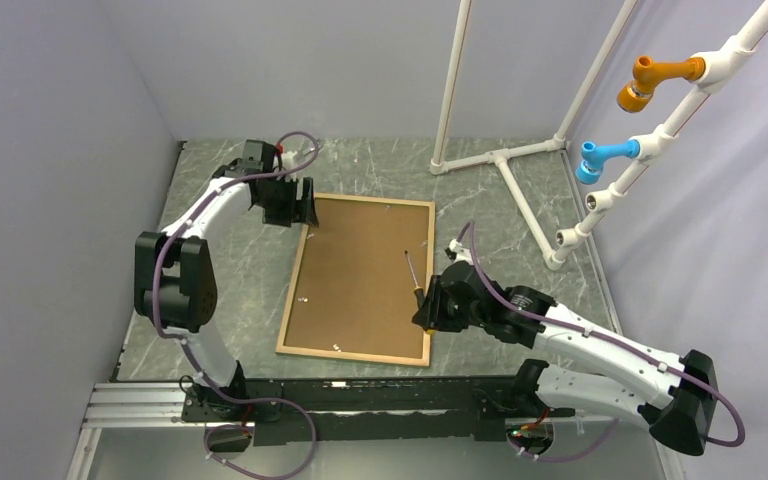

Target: Take the photo out of the frame

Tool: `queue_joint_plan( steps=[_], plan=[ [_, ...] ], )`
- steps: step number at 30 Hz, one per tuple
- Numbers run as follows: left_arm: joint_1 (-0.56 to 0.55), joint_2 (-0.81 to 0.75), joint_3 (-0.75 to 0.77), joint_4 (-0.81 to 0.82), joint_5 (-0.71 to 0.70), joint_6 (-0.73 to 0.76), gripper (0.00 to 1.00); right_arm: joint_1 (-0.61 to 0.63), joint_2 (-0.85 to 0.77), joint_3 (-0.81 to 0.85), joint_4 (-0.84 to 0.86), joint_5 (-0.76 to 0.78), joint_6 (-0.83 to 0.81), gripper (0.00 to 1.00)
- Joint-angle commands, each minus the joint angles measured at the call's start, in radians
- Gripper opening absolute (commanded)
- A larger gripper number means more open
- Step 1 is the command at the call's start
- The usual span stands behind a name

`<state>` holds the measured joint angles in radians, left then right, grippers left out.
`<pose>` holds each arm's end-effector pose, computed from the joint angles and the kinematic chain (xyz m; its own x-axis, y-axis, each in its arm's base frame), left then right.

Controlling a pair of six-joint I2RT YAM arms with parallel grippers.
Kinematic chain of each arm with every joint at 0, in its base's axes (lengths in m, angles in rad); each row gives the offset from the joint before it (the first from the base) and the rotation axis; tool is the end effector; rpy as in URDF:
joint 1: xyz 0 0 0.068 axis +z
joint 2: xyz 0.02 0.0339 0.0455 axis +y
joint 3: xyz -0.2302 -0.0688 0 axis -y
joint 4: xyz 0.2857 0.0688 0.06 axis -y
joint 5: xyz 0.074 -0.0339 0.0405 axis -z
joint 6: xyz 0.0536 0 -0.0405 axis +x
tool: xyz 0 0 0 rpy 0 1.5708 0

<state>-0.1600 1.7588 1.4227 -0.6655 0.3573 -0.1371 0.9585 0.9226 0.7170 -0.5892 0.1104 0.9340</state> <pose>0.4111 -0.0853 0.1974 -0.8696 0.0106 -0.4936 0.2185 0.9048 -0.3655 0.1555 0.2111 0.2066 -0.8622 0.1628 -0.4797 -0.1275 0.8468 0.5164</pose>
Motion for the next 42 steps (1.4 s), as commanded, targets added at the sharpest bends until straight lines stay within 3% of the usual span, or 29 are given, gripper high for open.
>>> queue_joint_plan(
  steps=[1, 8, 18, 20, 25, 27, 30, 37, 42],
  plan=[
    [-0.003, 0.026, -0.038, -0.016, -0.004, 0.028, 0.8, -0.001, -0.02, -0.002, -0.16, -0.063, 0.054, 0.0],
    [-0.015, 0.073, -0.051, -0.026, -0.084, 0.04, 0.79, -0.001, -0.042, -0.03, -0.234, -0.184, 0.083, 0.0],
    [-0.015, 0.169, -0.023, -0.062, -0.015, 0.097, 0.76, -0.002, -0.055, 0.002, -0.35, -0.162, 0.122, 0.0],
    [-0.009, 0.194, -0.023, -0.063, 0.014, 0.105, 0.7, -0.001, -0.052, 0.005, -0.349, -0.164, 0.129, 0.0],
    [-0.005, 0.227, -0.011, -0.074, 0.051, 0.105, 0.36, 0.0, -0.047, -0.02, -0.34, -0.159, 0.148, 0.0],
    [-0.006, 0.218, -0.026, -0.064, 0.053, 0.103, 0.3, 0.0, -0.044, -0.021, -0.353, -0.15, 0.159, 0.0],
    [-0.006, 0.218, -0.025, -0.07, 0.043, 0.099, 0.11, 0.0, -0.047, -0.01, -0.373, -0.118, 0.169, 0.0],
    [-0.006, 0.2, -0.03, -0.067, 0.067, 0.095, 0.18, 0.007, -0.037, 0.007, -0.404, -0.105, 0.227, 0.0],
    [-0.005, 0.199, -0.031, -0.067, 0.059, 0.096, 0.09, 0.036, -0.025, -0.001, -0.384, -0.106, 0.276, 0.0]
  ],
)
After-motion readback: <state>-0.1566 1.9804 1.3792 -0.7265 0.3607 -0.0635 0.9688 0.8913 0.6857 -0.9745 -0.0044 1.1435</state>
